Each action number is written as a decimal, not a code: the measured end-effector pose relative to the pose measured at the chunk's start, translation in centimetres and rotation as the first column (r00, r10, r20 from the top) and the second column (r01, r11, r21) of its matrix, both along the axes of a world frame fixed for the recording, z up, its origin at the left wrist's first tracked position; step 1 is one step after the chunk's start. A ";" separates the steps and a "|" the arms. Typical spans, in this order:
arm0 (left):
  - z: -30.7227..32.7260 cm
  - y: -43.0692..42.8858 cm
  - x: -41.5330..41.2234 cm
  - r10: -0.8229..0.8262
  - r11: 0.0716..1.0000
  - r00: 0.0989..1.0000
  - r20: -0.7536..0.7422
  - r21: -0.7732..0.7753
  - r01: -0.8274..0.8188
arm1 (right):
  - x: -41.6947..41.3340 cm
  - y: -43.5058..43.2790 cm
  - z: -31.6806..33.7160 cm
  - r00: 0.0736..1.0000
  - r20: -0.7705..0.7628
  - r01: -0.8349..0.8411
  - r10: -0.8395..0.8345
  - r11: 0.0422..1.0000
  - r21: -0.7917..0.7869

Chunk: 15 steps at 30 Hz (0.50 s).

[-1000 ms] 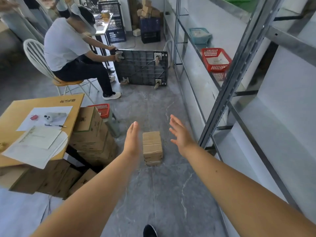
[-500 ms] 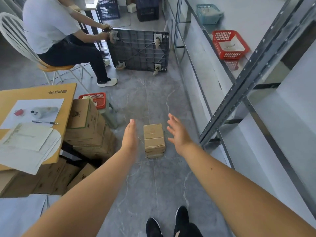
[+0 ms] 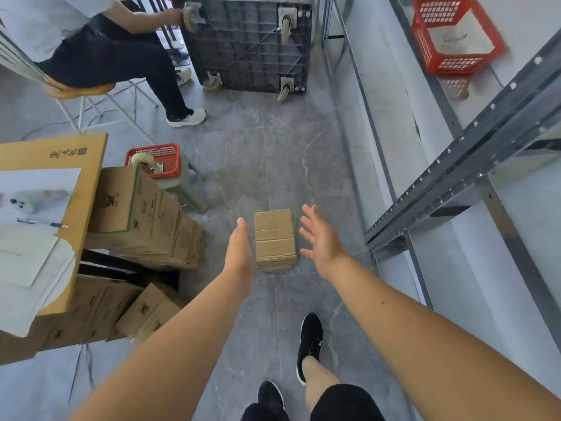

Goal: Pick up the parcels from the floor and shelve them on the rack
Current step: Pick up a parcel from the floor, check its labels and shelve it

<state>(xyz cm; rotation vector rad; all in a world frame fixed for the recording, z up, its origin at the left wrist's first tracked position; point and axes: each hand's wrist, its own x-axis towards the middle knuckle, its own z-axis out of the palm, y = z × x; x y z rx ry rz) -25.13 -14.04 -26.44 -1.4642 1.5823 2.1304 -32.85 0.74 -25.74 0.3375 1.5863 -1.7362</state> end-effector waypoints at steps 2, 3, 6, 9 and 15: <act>-1.1 0.1 -1.4 0.011 1.000 1.000 0.027 -0.003 -0.011 | -1.5 0.1 -1.1 0.999 0.031 -0.009 0.009 1.000 0.010; -1.6 0.2 -2.0 0.017 1.000 0.999 0.040 -0.001 -0.017 | -2.1 0.2 -1.7 0.999 0.040 -0.009 0.009 1.000 0.011; -2.9 0.2 -3.7 0.026 1.000 0.997 0.071 0.000 -0.026 | -3.9 0.2 -3.2 0.998 0.067 -0.004 0.003 1.000 0.023; -4.5 -0.2 -4.9 0.026 1.000 0.995 0.096 0.005 -0.026 | -5.2 -0.1 -4.9 0.996 0.091 -0.010 0.007 0.999 0.033; -9.1 -1.8 -6.1 0.019 1.000 0.983 0.184 0.015 -0.023 | -6.1 -1.1 -9.3 0.990 0.134 0.025 -0.036 0.997 0.078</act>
